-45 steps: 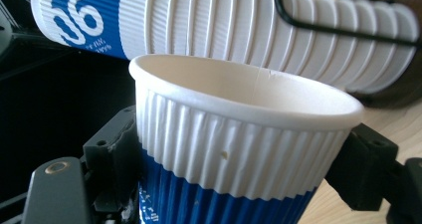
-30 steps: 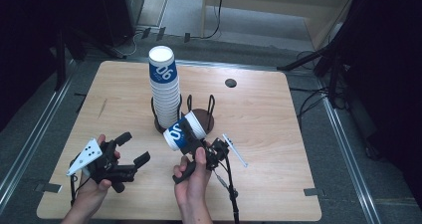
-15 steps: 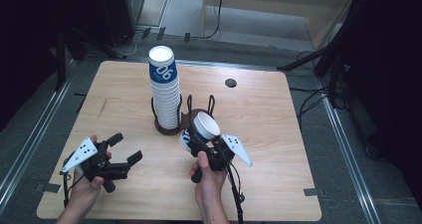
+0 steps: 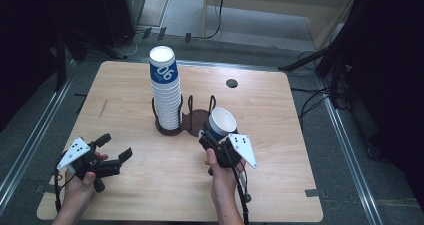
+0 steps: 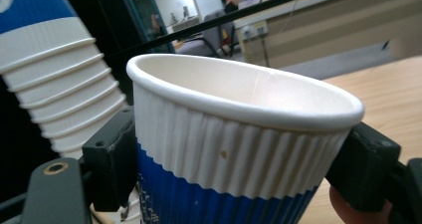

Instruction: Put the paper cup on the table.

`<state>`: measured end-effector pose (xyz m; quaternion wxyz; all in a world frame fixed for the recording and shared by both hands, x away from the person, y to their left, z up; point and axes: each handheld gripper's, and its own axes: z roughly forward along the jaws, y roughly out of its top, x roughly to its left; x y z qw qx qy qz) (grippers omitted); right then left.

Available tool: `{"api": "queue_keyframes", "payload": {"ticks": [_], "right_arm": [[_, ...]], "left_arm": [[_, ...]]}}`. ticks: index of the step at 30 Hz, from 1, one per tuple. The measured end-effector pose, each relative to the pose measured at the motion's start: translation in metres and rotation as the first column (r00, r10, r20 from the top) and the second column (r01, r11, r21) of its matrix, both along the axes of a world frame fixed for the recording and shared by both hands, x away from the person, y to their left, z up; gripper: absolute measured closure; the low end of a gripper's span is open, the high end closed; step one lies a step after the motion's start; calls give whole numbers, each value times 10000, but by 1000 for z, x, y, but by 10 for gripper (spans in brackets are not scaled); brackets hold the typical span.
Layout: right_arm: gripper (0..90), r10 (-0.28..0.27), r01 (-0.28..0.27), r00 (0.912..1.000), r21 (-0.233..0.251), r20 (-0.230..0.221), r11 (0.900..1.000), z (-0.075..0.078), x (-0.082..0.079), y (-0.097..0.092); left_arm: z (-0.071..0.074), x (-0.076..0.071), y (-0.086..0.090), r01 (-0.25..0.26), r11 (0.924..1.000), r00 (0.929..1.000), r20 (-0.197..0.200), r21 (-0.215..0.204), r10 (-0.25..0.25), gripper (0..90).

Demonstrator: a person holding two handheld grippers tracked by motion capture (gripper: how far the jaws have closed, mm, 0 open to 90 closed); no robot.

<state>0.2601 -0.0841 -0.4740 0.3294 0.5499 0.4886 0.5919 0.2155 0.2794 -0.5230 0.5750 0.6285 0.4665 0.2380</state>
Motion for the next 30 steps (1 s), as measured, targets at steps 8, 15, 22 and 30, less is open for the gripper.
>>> {"api": "queue_keyframes", "payload": {"ticks": [8, 15, 22, 30], "right_arm": [[186, -600, 611, 9981, -770, 164, 9952, 0, 12, -16], [186, -948, 966, 9953, -1147, 210, 9887, -2, 26, -28], [184, -1308, 1351, 9908, -1785, 358, 9746, -4, 43, -41], [185, -1893, 1912, 9815, -2196, 299, 9567, -12, 68, -59]], "left_arm": [[-9, 2, 21, -958, 9928, 9946, -342, 721, 984, 0], [-15, 2, 38, -1376, 9811, 9844, -906, 1359, 1506, 0], [-21, 2, 54, -1767, 9777, 9761, -1075, 1133, 1889, 0], [-24, 1, 56, -1615, 9812, 9780, -1159, 1060, 1735, 0]]}}
